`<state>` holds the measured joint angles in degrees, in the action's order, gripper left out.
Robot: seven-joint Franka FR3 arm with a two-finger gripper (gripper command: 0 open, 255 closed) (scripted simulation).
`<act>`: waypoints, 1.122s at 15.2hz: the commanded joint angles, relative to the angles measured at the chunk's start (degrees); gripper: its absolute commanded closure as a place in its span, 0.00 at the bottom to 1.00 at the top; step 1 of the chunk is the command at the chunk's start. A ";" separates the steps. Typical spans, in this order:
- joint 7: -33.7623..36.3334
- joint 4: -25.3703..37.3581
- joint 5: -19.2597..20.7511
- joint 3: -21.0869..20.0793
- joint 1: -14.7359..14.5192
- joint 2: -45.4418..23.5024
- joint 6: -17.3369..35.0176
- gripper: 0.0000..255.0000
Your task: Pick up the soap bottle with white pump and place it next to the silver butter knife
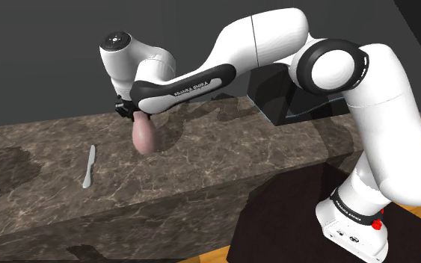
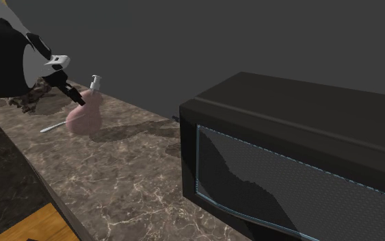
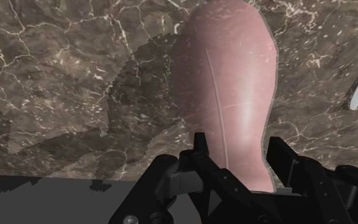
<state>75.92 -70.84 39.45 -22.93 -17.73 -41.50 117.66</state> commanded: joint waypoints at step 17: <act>0.61 -1.25 0.10 -0.21 0.05 0.59 0.32 0.00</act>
<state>76.60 -71.55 39.81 -22.89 -17.80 -41.87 118.43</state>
